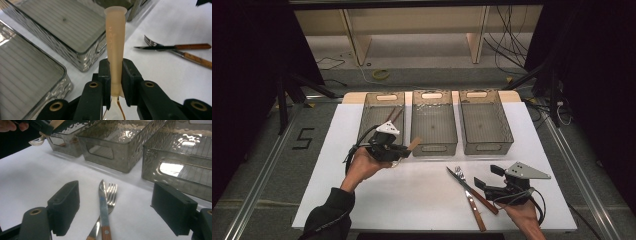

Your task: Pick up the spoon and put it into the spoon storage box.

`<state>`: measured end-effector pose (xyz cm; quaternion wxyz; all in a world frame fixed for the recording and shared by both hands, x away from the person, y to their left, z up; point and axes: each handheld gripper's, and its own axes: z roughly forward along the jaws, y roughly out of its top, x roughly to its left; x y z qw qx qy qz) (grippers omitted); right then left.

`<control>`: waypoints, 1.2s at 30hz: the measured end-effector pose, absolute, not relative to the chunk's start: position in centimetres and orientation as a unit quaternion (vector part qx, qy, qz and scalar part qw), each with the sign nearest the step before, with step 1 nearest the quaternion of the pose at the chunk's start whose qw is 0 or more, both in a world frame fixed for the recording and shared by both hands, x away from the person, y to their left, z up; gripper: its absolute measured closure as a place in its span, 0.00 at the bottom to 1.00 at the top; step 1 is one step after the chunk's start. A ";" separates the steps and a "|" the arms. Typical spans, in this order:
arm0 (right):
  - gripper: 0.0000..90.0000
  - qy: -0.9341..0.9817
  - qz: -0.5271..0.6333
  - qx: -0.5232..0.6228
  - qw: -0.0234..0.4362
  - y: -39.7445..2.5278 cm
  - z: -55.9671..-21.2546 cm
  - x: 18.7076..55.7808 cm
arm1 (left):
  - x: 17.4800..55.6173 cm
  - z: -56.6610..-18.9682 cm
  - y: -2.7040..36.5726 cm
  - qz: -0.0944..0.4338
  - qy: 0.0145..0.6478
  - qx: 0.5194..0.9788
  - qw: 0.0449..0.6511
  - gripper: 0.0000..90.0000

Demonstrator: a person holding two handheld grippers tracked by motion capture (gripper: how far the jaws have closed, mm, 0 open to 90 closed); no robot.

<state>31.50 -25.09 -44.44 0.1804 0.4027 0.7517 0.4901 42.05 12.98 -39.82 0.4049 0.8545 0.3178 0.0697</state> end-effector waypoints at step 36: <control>0.26 0.753 0.491 0.400 0.178 -25.1 -44.4 31.5 | 47.2 -37.3 9.9 0.093 0.343 0.829 0.431 0.87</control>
